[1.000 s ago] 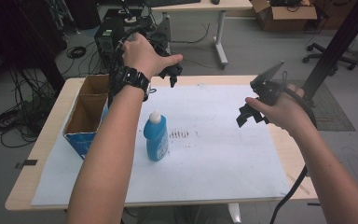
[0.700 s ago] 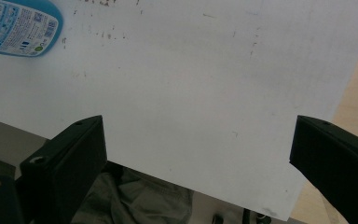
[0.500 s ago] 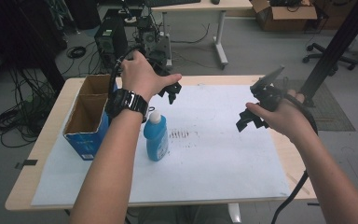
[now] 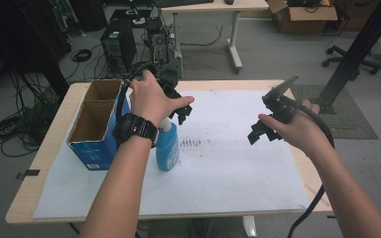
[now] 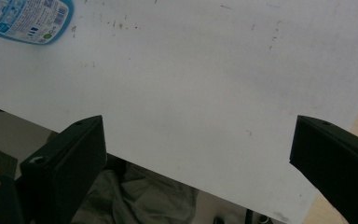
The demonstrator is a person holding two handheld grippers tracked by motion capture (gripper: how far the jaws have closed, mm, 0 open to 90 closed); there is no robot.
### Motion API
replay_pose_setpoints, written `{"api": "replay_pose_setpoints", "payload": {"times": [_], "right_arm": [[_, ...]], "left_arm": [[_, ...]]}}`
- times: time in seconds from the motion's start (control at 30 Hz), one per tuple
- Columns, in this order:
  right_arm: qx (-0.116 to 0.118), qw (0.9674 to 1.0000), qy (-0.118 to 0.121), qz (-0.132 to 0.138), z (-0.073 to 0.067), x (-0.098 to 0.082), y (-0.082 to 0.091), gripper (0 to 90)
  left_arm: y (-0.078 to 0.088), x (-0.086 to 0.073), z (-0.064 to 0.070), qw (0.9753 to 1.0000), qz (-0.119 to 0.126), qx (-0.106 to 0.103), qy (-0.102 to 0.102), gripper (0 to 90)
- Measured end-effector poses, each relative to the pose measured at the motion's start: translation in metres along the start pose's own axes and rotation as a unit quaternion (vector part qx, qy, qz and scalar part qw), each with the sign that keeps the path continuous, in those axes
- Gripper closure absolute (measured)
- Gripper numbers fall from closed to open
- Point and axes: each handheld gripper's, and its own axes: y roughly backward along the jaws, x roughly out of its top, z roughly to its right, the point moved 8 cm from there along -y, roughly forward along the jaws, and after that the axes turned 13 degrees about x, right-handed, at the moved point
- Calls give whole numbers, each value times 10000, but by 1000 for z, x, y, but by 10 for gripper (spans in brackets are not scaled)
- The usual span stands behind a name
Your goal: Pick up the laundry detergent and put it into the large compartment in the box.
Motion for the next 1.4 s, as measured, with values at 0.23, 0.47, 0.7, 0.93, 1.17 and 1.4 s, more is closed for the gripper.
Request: {"api": "replay_pose_setpoints", "payload": {"times": [0.23, 0.47, 0.7, 0.93, 1.17, 1.4], "right_arm": [[7, 10000, -7, -9, 1, -1, -3, 38], [30, 10000, -37, -37, 3, -3, -6, 38], [27, 10000, -28, -48, 4, -4, -6, 38], [21, 10000, 14, -50, 2, -6, -8, 38], [-6, 10000, 21, -56, 1, -8, -8, 38], [-14, 10000, 18, -95, 1, -10, -8, 38]], "left_arm": [[-18, -5, 5, 9999, -111, -20, -17, 40], [-33, -8, 8, 9998, -207, -32, -23, 40], [-41, -10, 12, 9996, -277, -52, -29, 41], [-51, -12, 15, 9995, -327, -12, -41, 43], [-59, -15, 19, 9993, -373, -43, -52, 44], [-65, -16, 23, 9990, -429, -61, -134, 57]]}}
